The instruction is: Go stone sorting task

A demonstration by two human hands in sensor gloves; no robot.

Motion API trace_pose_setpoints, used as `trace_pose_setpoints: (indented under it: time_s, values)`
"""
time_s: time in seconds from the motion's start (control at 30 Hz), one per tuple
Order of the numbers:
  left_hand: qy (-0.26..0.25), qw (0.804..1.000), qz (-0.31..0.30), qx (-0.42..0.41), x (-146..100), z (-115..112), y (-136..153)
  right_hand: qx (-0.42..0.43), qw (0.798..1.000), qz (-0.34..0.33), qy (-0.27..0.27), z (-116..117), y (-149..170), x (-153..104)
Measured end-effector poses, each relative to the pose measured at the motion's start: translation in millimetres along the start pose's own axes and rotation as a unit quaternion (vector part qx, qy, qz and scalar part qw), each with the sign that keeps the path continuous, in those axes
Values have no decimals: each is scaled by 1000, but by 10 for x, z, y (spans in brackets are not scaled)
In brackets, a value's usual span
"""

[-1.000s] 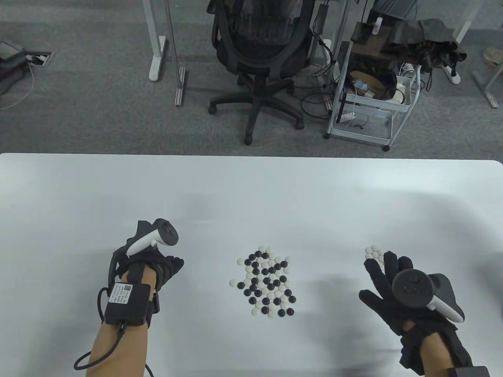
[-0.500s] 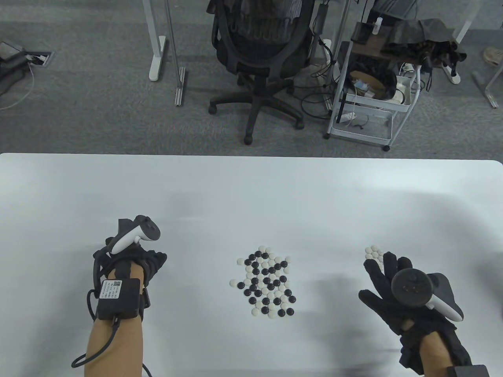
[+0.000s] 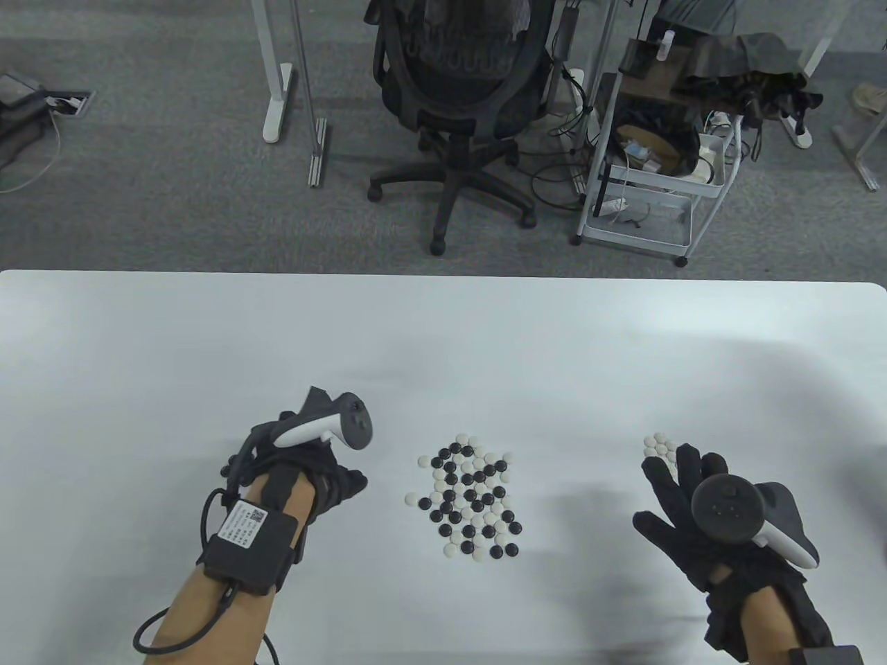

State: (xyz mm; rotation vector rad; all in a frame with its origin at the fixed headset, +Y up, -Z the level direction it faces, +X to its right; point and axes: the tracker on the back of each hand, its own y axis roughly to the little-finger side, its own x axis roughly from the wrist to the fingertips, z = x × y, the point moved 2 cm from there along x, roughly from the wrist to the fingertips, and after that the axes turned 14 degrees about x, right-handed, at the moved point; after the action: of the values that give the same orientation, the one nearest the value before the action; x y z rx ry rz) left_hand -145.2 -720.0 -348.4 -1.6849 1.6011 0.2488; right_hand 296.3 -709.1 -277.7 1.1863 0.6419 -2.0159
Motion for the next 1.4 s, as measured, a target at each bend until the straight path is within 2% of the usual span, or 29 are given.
trace_pose_setpoints:
  time_s: [0.17, 0.3, 0.43, 0.53, 0.6, 0.7, 0.83, 0.9, 1.0, 1.1, 1.4]
  values:
    - [-10, 997, -59, 49, 51, 77, -502, -1, 1000, 1, 0, 0, -1, -5]
    - [-5, 994, -72, 81, 169, 27, -728, 1, 1000, -1, 2, -6, 2, -7]
    - [5, 993, -76, 95, 292, -77, -831, 1, 1000, -1, 3, -10, 5, -13]
    - [7, 990, -71, 120, 260, -205, -825, 1, 1000, 0, 2, -9, 7, -14]
    - [4, 990, -67, 127, 162, -293, -739, 1, 1000, 0, 2, -13, 4, -20]
    - [11, 994, -46, 101, 27, -436, -443, 0, 1000, -2, 2, -14, 0, -19]
    - [18, 998, 42, 39, -15, -545, 208, -4, 1000, 3, -3, 10, 11, 2]
    - [24, 996, 70, -48, 26, -580, 577, -7, 1000, 7, -3, 23, 18, 12]
    - [20, 987, 91, -130, 73, -598, 893, -9, 1000, 9, -5, 37, 21, 21]
    - [17, 981, 90, -173, 107, -611, 1033, -11, 1000, 12, -7, 46, 24, 29]
    - [15, 971, 128, -204, 107, -663, 1249, -10, 1000, 14, -7, 41, 14, 24]
